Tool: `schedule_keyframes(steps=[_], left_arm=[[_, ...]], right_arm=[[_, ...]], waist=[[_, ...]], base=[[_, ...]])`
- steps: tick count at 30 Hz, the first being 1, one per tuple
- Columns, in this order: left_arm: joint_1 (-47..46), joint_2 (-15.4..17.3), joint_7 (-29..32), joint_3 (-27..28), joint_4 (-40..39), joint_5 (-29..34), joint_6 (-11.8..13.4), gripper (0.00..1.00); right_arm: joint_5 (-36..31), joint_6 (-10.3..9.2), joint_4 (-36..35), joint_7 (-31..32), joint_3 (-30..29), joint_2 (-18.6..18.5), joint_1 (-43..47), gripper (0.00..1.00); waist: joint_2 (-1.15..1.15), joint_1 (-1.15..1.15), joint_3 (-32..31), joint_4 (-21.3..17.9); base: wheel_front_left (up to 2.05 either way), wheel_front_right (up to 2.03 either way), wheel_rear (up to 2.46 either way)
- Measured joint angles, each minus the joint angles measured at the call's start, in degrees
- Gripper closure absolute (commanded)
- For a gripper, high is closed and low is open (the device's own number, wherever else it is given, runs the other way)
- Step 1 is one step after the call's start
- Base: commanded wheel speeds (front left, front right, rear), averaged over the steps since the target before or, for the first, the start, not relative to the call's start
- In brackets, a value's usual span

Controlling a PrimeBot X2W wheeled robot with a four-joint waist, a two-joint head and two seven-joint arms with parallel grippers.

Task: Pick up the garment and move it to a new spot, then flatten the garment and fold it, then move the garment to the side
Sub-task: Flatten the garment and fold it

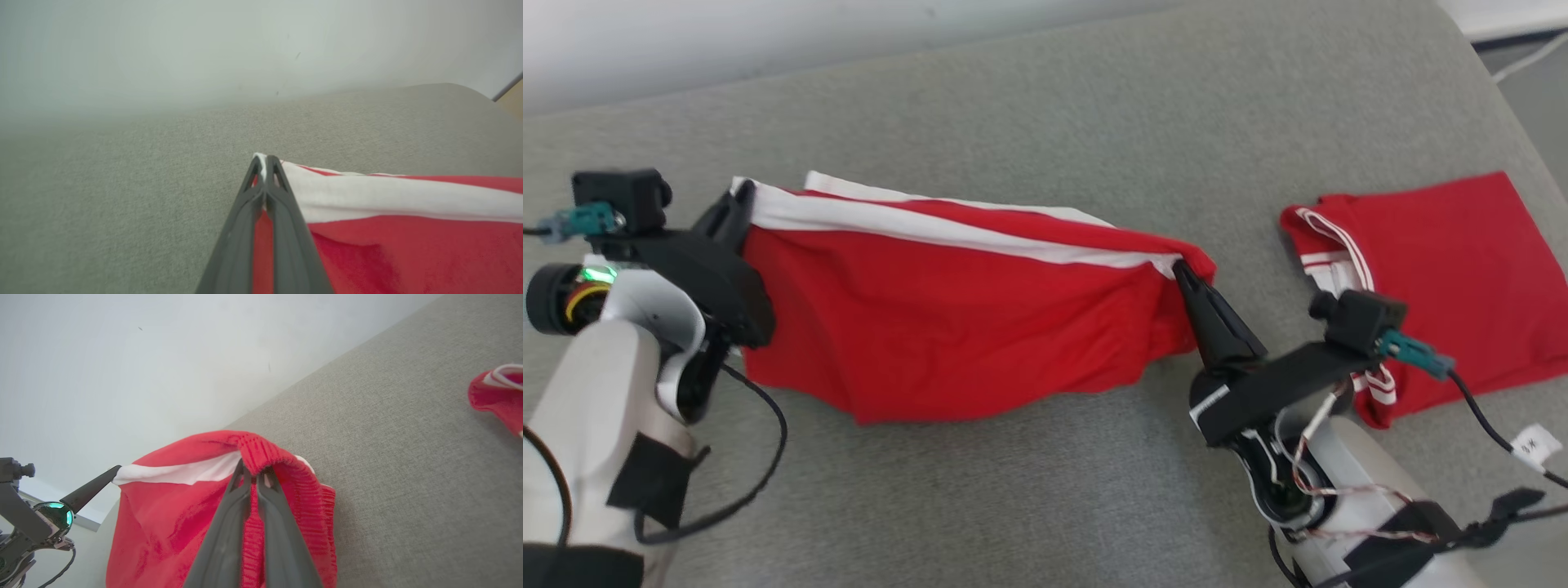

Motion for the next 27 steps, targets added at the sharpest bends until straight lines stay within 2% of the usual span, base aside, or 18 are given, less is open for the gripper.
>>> schedule_keyframes(steps=[8,14,15,16,17,18,19,22,27], left_arm=[[-5.9,0.0,-1.9,-1.0,10.0,0.7,-0.3,1.00],[-9.7,0.0,-4.8,-1.5,16.1,1.0,-1.2,1.00],[-10.3,0.0,-5.2,-1.5,16.8,1.0,-1.3,1.00],[-11.0,-0.2,-5.6,-1.6,17.6,1.0,-1.5,1.00],[-11.5,-0.4,-6.0,-1.7,18.2,0.9,-1.7,0.56],[-11.9,-0.5,-6.5,-1.6,18.8,0.9,-1.7,0.11],[-12.2,-0.7,-7.0,-1.7,19.5,0.8,-1.7,0.00],[-12.5,-1.1,-9.0,-2.0,20.4,0.9,-1.5,0.00],[-11.6,-1.2,-15.1,-3.2,18.4,2.8,1.0,0.00]], right_arm=[[3.5,0.00,7.0,-2.0,5.2,1.6,-6.5,1.00],[6.9,0.00,9.4,-4.0,8.9,2.4,-9.4,1.00],[7.4,0.00,9.6,-4.4,9.3,2.4,-9.7,0.60],[7.9,0.00,9.8,-4.4,9.9,2.3,-9.9,0.35],[8.3,0.00,9.8,-4.8,10.3,2.2,-10.1,0.00],[8.7,0.00,9.8,-4.9,10.6,2.1,-10.3,0.00],[9.1,0.00,9.6,-5.1,10.9,1.9,-10.3,0.00],[9.4,0.00,8.5,-5.5,11.3,0.6,-10.2,0.00],[5.8,0.00,3.8,-5.8,7.4,-2.8,-6.2,0.00]], waist=[[0.00,0.00,4.4,-3.8],[0.00,0.00,7.2,-6.2],[0.00,0.00,7.5,-6.5],[0.00,-0.01,7.8,-6.7],[0.00,-0.01,8.0,-6.9],[0.00,-0.01,8.2,-7.0],[0.00,-0.01,8.2,-7.0],[0.00,-0.01,7.9,-6.8],[0.00,-0.02,6.4,-5.2]], base=[[0.00,0.00,0.00],[0.00,0.00,0.00],[0.00,0.00,0.00],[0.00,0.00,0.00],[0.00,0.00,0.00],[0.00,0.00,0.00],[0.00,0.00,0.00],[0.00,0.00,0.00],[0.00,0.00,0.00]])
